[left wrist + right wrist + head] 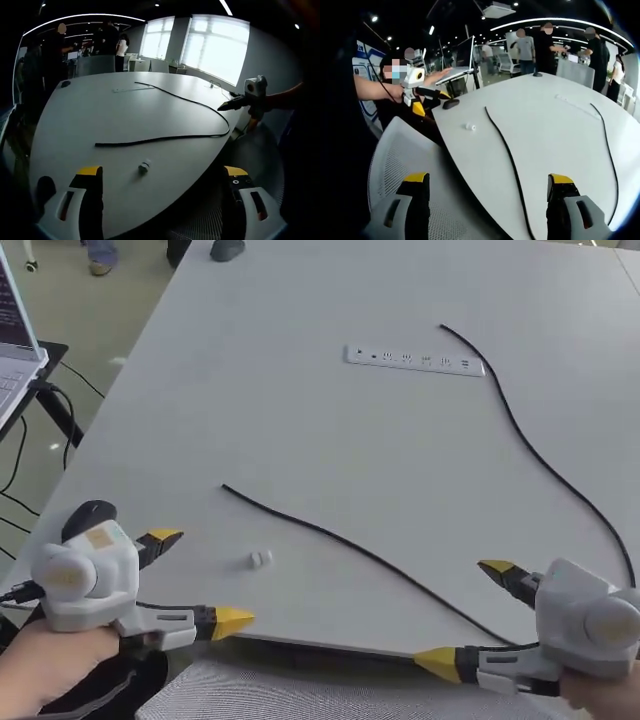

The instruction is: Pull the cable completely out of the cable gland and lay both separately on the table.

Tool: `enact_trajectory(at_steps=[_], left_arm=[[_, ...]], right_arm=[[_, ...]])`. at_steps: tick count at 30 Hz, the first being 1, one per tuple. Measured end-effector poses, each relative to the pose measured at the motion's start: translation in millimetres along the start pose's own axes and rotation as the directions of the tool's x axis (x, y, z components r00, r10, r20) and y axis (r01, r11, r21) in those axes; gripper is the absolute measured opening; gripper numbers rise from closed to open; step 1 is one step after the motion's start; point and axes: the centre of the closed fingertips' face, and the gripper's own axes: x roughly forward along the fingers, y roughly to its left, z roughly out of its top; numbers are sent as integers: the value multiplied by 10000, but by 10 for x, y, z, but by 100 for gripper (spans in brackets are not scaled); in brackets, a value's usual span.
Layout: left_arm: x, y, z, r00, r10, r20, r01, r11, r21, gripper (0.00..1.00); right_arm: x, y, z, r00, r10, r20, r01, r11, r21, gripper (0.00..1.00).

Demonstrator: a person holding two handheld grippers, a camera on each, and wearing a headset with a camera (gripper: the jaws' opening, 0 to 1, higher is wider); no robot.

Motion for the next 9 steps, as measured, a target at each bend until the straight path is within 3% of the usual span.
enact_trajectory(at_steps=[9], left_arm=[[-11, 29, -17, 10000, 7, -81, -7, 10000, -6, 99]], right_arm=[[13, 36, -76, 9994, 166, -292, -166, 9999, 23, 98]])
